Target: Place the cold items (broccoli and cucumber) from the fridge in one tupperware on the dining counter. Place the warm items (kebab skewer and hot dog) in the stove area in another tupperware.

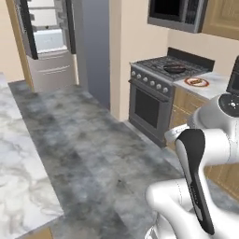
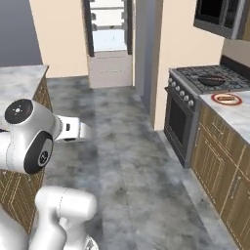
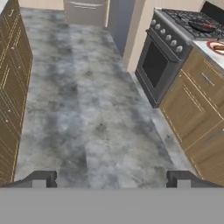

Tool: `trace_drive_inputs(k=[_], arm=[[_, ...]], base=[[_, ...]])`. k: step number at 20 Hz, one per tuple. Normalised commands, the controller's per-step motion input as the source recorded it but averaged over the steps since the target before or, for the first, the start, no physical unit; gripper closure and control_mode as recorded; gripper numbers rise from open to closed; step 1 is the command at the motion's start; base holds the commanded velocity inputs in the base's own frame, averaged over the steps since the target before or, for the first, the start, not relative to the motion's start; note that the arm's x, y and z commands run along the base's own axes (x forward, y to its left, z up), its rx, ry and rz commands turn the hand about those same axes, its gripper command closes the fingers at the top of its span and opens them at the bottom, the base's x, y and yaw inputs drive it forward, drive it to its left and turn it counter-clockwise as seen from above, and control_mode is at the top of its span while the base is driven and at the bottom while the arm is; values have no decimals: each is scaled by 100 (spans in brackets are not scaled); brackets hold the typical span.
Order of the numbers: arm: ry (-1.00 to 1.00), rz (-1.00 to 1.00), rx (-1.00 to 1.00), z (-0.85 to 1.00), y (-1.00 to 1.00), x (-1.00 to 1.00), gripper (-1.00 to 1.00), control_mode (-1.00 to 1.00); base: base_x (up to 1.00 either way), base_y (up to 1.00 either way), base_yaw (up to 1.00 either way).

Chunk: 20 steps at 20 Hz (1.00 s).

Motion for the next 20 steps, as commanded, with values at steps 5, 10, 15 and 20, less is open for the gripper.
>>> trace_drive_inputs(k=[5, 10, 15, 20], arm=[[0, 0, 0, 0, 0, 0, -100, 100], [0, 0, 0, 0, 0, 0, -100, 100], [0, 0, 0, 0, 0, 0, -100, 100], [0, 0, 0, 0, 0, 0, -100, 100]], base=[[100, -35, 27], [100, -27, 23], [100, -2, 19], [100, -1, 17]])
